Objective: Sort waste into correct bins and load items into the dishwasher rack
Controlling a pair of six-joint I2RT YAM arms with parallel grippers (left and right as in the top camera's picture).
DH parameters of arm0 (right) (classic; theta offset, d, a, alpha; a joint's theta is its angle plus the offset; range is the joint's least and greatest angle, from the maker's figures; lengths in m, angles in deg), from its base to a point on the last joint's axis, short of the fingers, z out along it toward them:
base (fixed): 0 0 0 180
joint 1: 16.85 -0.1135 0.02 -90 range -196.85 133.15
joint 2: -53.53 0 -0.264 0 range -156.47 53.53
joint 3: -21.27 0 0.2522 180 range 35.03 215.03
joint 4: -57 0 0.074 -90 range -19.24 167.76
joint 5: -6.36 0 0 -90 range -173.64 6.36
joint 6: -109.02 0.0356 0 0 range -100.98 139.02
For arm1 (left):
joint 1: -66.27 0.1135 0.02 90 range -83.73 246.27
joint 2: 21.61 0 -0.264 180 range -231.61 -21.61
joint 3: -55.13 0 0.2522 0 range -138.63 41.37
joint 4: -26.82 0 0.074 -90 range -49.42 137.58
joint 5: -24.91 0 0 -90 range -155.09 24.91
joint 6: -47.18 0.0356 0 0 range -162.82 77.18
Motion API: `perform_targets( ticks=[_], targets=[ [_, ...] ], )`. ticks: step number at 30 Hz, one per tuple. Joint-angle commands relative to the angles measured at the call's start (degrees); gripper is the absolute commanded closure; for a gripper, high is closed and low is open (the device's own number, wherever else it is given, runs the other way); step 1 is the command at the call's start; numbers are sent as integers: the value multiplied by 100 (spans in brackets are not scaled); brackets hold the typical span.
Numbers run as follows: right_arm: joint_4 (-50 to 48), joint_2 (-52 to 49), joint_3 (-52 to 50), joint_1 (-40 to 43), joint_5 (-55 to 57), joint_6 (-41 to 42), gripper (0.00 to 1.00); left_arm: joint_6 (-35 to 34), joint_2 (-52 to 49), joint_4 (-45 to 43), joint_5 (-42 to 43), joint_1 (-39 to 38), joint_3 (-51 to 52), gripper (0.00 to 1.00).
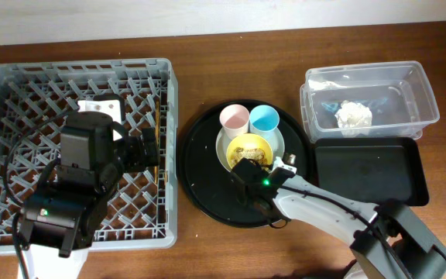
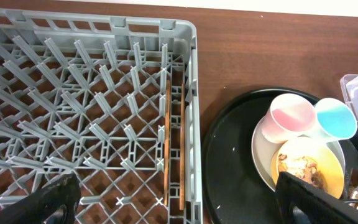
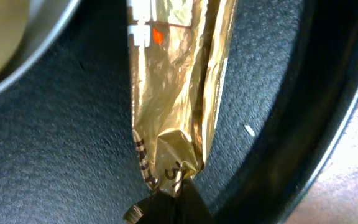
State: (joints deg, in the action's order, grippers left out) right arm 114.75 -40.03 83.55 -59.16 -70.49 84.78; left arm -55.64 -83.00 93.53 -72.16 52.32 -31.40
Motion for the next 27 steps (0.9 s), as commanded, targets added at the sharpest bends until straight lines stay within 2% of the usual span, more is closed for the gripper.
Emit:
perform_targets(
  ticks=[1,5,7,9,11,14,16,18,19,21,22,23,24,25,27],
  targets=[
    [396,634,186,35,55,26,96,50,24,-9,-22,15,-66,1],
    [619,1985,719,199,450,-566,96,50,22,-9,-24,15,-66,1],
    [470,2520,1021,813,640,-577,96,50,24,-9,-24,15,-66,1],
    [-42,2758,1156,1998,638,-575,96,50,24,-9,-22,15,-66,1],
    [-691,2586,1156,3152,463,-575,96,50,24,-9,-22,15,-66,1],
    [-1740,1838,1156,4328,-50,-577,96,50,22,-9,-22,15,-66,1],
    [-2485,1134,1156,4690,-601,-577,96,50,24,-9,-22,15,-66,1],
    [-3536,321,1156,4798,-1235,-931,96,50,24,-9,-22,15,-66,0],
    [-3775,109,1158,4795,-1309,-981,92,50,22,-11,-22,15,-66,1],
    [-3915,-70,1158,4795,-1338,-986,37,50,22,-9,-24,15,-66,1],
    [-3943,-57,1172,4795,-1344,-1043,20,50,24,-9,-22,15,-66,1],
    [-3941,-33,1241,4795,-1392,-1401,8,50,22,-9,-22,15,-66,1],
    [-3781,22,1419,4795,-1565,-1993,1,50,22,-9,-24,15,-66,1],
    [-3309,101,1685,4795,-1637,-2330,1,50,22,-11,-22,15,-66,1],
    [-1558,328,2660,4795,-1641,-3069,1,50,24,-11,-24,15,-66,1]
  ],
)
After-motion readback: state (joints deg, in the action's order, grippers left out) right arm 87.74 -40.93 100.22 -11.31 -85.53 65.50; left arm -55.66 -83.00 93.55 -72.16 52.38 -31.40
